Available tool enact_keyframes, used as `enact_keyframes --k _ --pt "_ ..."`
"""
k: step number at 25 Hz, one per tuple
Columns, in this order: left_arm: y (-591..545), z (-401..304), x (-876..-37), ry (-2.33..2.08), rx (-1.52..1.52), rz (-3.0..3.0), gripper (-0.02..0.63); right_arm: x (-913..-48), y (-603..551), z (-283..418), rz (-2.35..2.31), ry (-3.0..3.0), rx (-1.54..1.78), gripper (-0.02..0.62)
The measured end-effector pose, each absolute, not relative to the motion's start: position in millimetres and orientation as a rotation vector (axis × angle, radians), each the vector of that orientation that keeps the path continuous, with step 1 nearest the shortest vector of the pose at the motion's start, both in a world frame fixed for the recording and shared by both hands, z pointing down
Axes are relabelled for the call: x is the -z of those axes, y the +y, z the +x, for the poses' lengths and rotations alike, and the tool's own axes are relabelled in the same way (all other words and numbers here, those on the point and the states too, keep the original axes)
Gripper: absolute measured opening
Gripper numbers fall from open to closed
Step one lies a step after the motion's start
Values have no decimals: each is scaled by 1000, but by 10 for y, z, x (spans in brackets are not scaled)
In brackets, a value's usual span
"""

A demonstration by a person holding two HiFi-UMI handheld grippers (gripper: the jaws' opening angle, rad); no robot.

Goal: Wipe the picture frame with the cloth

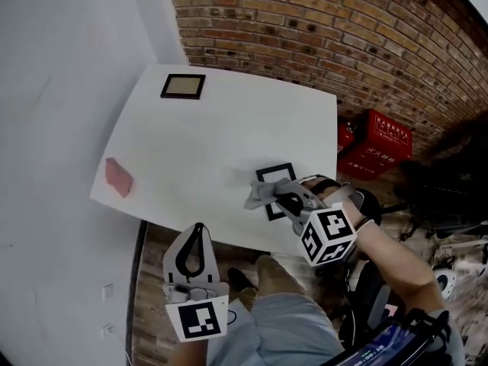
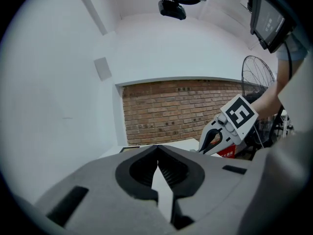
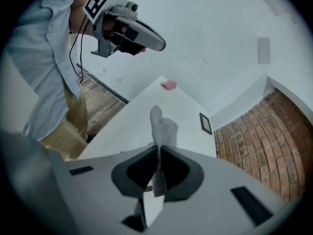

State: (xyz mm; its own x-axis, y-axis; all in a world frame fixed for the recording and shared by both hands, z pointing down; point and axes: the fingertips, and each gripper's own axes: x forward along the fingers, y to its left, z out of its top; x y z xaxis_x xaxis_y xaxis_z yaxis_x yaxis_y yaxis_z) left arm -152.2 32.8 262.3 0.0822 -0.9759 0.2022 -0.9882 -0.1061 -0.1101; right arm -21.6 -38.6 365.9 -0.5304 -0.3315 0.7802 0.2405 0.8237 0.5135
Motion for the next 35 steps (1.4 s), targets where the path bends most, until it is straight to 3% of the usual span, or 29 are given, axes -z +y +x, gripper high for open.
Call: enact_keyframes --k 9,35 --pt "130 -1730 -2775 -2089 -390 2171 9 -3605 -992 -501 88 -1990 802 26" --pt "-67 -1842 -3841 -1900 -609 2058 9 -4758 -1307 -549 10 -2003 607 26"
